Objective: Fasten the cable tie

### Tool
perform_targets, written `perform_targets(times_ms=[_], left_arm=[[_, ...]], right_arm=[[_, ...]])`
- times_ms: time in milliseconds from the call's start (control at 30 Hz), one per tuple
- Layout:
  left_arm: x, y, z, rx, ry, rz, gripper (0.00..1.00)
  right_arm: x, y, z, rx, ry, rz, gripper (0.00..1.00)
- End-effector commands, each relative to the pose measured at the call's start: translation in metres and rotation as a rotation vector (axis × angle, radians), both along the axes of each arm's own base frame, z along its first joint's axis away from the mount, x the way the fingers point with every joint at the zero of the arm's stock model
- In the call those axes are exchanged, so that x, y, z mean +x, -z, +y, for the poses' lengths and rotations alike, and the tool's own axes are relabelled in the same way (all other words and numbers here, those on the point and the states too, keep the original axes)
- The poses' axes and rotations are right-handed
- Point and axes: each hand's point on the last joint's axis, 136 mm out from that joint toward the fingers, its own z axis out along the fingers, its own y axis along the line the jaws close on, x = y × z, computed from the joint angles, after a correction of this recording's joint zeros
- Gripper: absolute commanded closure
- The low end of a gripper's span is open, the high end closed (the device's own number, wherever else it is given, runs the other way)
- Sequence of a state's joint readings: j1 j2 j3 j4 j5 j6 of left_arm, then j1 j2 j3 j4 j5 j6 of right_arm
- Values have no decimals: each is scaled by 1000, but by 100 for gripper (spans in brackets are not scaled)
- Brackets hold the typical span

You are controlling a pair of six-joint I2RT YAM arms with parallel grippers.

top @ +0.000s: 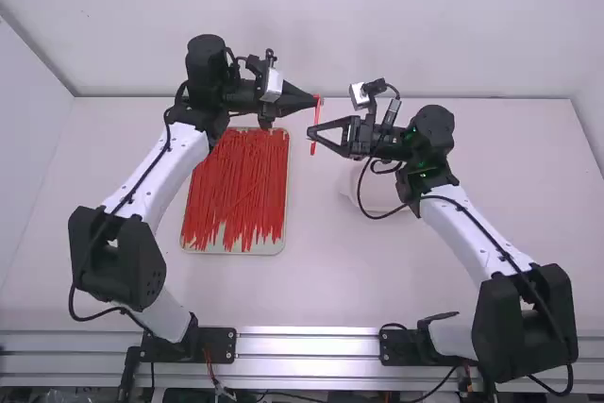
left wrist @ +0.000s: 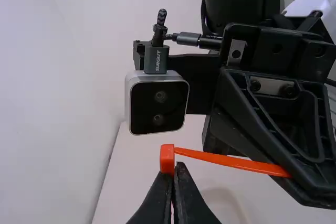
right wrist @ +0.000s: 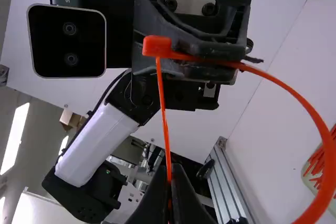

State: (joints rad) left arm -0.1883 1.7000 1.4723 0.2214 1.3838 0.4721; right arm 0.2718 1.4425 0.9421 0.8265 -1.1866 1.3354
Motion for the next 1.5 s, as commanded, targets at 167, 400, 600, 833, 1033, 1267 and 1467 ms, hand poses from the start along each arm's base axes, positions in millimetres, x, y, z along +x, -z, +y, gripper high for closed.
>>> perform_targets(times_ms=[167,400,600,833,1033,1267,1467], left_arm=[[-6,-4,-3,-6,23,-36,98],[-6,-5,-3,-7,22,-40,98],[-6,-5,-3,-7,20,-39,98],[-6,-4,-3,-5,20,-33,98],[-1,-4,-3,-3,-6,-22,98],[-6,-4,-3,-5,23,-17,98],[-6,-4,-3,-5,23,-17,98]], right_arm=[[0,-2,-1,2,2,-6,100],[-1,-2,-1,2,-1,-6,100],[-1,-2,-1,2,-1,-6,100],[-1,-2,-1,2,-1,-6,100],[-3,-2,-1,-1,-15,-7,100],[-4,-2,-1,-1,-18,-10,100],[-4,-2,0,-1,-20,-10,100]])
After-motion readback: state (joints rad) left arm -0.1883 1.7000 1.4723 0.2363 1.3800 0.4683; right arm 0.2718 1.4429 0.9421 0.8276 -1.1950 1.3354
